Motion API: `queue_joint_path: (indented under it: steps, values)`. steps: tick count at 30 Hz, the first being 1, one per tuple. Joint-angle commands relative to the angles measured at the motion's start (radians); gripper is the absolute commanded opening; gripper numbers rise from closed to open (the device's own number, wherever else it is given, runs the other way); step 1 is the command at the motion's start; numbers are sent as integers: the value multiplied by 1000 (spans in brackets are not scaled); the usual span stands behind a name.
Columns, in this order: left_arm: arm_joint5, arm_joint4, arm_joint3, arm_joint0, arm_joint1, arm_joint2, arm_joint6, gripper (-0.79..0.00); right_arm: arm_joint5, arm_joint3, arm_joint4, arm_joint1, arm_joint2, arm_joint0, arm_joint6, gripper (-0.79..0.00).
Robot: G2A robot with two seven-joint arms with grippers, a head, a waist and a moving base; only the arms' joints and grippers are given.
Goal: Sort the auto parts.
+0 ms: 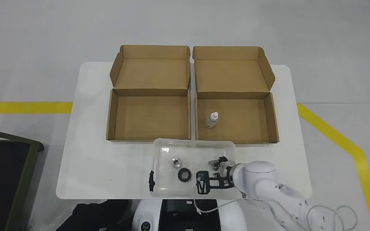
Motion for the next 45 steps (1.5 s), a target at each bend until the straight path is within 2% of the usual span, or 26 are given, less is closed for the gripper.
queue_joint_path:
  steps: [1,4,5,6,15,24,29,37,45]
  values:
    - [0,0,0,0,0,0,0,0,4,4,5,2,-6,7,4,-539]
    - [0,0,0,0,0,0,0,0,11,6,18,6,-15,18,11,-665]
    - [0,0,0,0,0,0,0,0,12,3,25,8,-17,21,12,-760]
    - [0,0,0,0,0,0,0,0,14,0,32,9,-18,23,14,-785]
    - [0,0,0,0,0,0,0,0,11,-64,144,24,1,26,11,-785]
    - [0,0,0,0,0,0,0,0,33,-168,224,33,62,4,-60,-785]
    - [0,0,0,0,0,0,0,0,64,-190,279,36,117,-19,-220,-785]
    - [0,0,0,0,0,0,0,0,180,-280,295,39,237,-76,-511,-785]
    - [0,0,0,0,0,0,0,0,261,-286,313,35,322,-111,-739,-785]
